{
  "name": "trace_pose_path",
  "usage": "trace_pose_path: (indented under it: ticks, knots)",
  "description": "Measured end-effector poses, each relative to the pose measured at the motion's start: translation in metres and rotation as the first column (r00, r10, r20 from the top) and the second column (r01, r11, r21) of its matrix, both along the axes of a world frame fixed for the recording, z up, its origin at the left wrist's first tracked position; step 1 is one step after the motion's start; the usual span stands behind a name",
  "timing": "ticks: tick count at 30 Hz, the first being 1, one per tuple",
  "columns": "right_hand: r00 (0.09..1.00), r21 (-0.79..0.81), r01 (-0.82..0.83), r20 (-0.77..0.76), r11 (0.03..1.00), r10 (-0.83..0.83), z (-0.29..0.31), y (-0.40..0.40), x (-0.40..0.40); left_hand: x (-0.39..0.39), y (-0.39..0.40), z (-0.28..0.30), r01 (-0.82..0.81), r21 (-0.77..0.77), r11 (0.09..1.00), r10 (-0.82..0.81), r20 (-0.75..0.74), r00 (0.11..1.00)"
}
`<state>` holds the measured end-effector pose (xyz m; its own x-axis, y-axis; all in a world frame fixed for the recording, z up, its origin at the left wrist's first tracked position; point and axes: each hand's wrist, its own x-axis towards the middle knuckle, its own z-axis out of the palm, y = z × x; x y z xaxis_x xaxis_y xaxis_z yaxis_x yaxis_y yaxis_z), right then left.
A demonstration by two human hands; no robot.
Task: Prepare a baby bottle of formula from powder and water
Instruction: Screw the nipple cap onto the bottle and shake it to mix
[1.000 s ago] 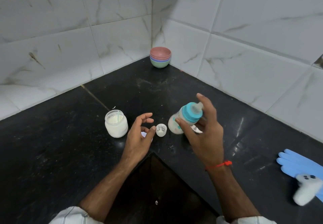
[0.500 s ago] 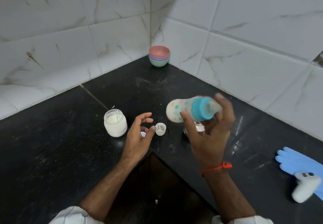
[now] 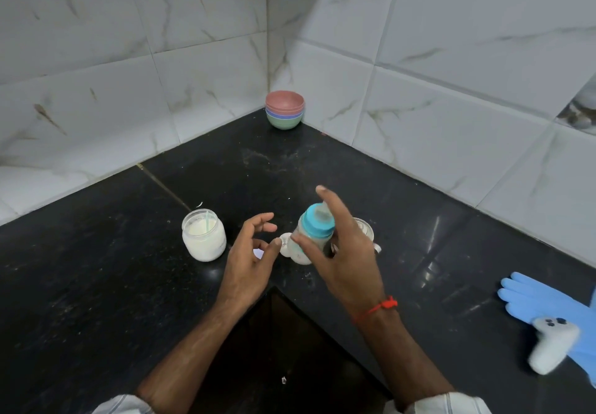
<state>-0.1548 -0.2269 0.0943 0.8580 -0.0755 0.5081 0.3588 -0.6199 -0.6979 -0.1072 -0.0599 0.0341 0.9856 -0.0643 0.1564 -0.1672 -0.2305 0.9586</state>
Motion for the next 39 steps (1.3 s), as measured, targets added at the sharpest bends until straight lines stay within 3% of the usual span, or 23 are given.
trace_pose_path:
  ticks: [4,6,8,9,15,16,19,21,25,27,30,32,37,39]
  knots:
    - [0.914,0.261,0.026,0.385,0.965,-0.129,0.024,0.006,-0.006,0.001,0.0,-0.001,-0.017,-0.046,0.999,0.017,-0.006,1.0]
    - [0.948,0.193,0.028,0.307,0.981,-0.088,0.014,0.003,0.003,0.0,-0.001,-0.001,-0.011,-0.038,0.999,0.011,-0.004,1.0]
    - [0.999,-0.004,-0.034,-0.032,0.999,0.034,-0.008,-0.003,0.01,-0.001,-0.002,0.0,0.0,-0.027,1.0,0.0,-0.005,1.0]
    - [0.992,-0.051,-0.044,-0.116,0.998,0.038,-0.016,-0.006,0.007,-0.002,-0.003,0.001,0.008,-0.025,1.0,-0.008,-0.004,1.0]
    - [0.961,0.198,0.11,0.228,0.974,-0.155,0.002,-0.006,0.001,0.004,0.003,0.0,-0.023,-0.017,1.0,0.023,-0.017,1.0]
    - [0.969,0.184,0.112,0.199,0.977,-0.148,0.0,-0.007,0.004,0.003,0.003,0.0,-0.023,-0.015,1.0,0.023,-0.018,1.0]
    - [0.995,0.022,0.011,-0.098,1.0,-0.009,-0.018,-0.011,0.01,0.0,-0.001,0.001,-0.002,-0.015,1.0,0.001,-0.01,1.0]
    - [0.999,0.064,0.02,-0.04,0.998,-0.017,-0.011,-0.011,0.006,-0.002,-0.002,0.001,0.012,-0.019,1.0,-0.012,0.0,1.0]
    - [0.954,0.259,0.074,0.264,0.963,-0.144,0.011,-0.005,-0.001,-0.001,-0.001,-0.002,-0.003,-0.024,1.0,0.003,-0.029,1.0]
    - [0.977,0.205,0.059,0.191,0.977,-0.099,0.005,-0.005,0.004,-0.001,-0.002,-0.001,-0.003,-0.019,1.0,0.003,-0.02,1.0]
    - [0.994,0.011,-0.04,-0.103,0.999,0.041,-0.016,-0.011,0.01,-0.003,-0.003,0.003,0.01,-0.018,1.0,-0.01,-0.009,1.0]
    - [0.998,0.07,-0.016,-0.057,0.997,0.02,-0.009,-0.011,0.008,-0.001,-0.001,0.005,0.01,-0.019,1.0,-0.01,0.003,1.0]
    - [0.94,0.23,0.05,0.318,0.972,-0.124,0.013,-0.006,0.003,0.0,0.001,0.003,-0.012,-0.032,0.999,0.012,0.0,1.0]
    - [0.979,0.12,0.024,0.197,0.992,-0.047,0.001,-0.008,0.008,-0.001,0.0,0.004,-0.008,-0.037,0.999,0.009,0.007,1.0]
